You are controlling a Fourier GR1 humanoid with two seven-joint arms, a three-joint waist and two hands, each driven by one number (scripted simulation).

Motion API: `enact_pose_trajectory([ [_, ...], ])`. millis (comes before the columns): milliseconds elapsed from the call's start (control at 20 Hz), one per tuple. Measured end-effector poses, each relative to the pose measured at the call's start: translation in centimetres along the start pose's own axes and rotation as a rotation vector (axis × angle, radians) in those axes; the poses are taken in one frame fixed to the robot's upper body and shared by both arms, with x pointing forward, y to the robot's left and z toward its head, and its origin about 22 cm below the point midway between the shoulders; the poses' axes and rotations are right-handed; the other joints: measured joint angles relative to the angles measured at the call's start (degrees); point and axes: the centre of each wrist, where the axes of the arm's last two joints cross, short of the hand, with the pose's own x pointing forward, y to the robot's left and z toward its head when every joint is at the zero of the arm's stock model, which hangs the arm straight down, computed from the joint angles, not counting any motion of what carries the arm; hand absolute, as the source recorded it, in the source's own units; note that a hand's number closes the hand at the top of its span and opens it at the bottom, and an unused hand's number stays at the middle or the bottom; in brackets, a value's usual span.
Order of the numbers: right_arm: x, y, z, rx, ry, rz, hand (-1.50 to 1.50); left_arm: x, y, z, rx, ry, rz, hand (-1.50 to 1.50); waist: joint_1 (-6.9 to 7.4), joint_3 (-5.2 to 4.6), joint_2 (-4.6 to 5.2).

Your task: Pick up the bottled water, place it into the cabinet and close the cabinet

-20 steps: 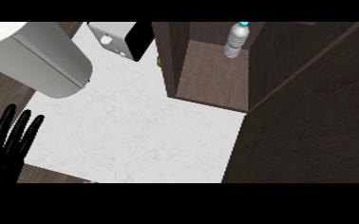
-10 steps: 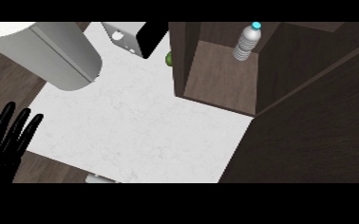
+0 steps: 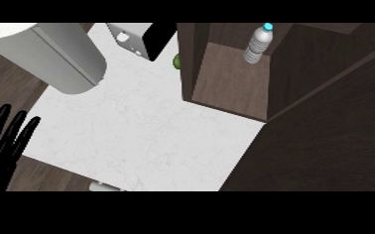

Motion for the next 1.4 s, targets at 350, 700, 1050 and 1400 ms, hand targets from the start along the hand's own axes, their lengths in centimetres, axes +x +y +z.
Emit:
enact_pose_trajectory([
  [350,-0.2,-0.3,-1.1,0.049,-0.008,-0.017,1.50,0.3,0.4,-0.1,-0.002,0.000,0.000,-1.50,-0.25,-0.05,0.44],
  [700,-1.4,-0.2,-2.2,0.120,-0.058,-0.169,1.50,0.5,0.7,-0.3,-0.015,-0.011,0.000,-1.50,0.92,0.05,1.37],
  [1050,-2.8,-0.9,-4.4,0.137,-0.063,-0.276,1.50,0.7,1.0,-0.4,-0.012,-0.015,0.004,-1.50,0.32,0.30,1.48],
  [1400,-3.3,-4.6,-7.5,0.101,0.023,-0.168,1.50,0.7,1.7,-0.1,0.010,-0.006,-0.006,-1.50,-0.72,0.42,0.51],
])
